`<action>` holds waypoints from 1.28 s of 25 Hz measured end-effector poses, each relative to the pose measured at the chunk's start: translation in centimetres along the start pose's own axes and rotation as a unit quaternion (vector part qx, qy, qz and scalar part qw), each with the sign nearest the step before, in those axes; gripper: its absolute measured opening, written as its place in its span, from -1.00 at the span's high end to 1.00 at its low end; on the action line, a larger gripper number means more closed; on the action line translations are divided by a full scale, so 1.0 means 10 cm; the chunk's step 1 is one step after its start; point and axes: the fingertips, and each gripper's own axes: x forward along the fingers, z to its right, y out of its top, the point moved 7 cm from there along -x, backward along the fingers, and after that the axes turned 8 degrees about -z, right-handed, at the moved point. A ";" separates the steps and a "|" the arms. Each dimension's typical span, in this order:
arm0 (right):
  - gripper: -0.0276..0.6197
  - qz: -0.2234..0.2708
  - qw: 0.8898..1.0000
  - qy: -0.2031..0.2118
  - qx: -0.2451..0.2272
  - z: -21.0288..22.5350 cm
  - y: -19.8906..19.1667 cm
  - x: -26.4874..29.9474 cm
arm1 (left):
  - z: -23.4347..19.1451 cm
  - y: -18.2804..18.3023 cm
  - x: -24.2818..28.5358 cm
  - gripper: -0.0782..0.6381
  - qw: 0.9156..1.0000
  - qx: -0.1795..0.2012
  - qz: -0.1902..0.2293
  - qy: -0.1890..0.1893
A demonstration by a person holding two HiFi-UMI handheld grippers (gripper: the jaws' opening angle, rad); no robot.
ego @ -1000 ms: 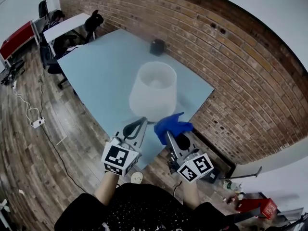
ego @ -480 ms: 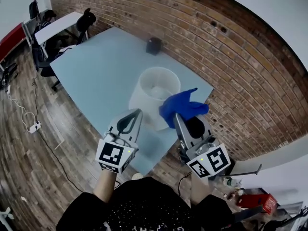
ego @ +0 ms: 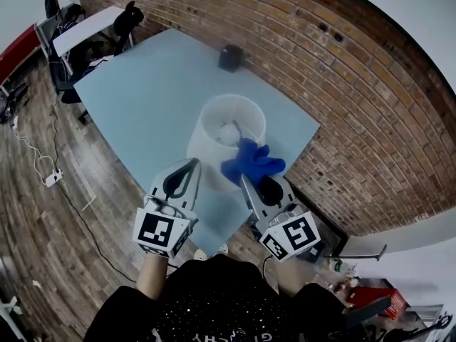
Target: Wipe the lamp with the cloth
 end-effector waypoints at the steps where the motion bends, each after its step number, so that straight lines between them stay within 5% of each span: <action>1: 0.68 -0.004 1.000 0.001 0.009 0.01 -0.08 -0.01 | -0.01 -0.02 0.00 0.76 1.000 -0.001 -0.003 0.003; 18: 0.69 -0.081 0.992 -0.010 0.094 0.10 -1.06 -0.19 | 0.02 -0.28 0.10 0.76 0.999 -0.007 -0.040 -0.007; 26: 0.69 0.049 0.995 -0.034 0.085 0.52 -0.02 -0.38 | -0.24 -0.02 0.10 0.76 1.000 0.014 -0.022 0.013; 32: 0.69 0.115 0.989 -0.015 0.088 0.91 0.66 -0.06 | -0.48 0.28 0.18 0.76 0.998 0.039 0.007 0.045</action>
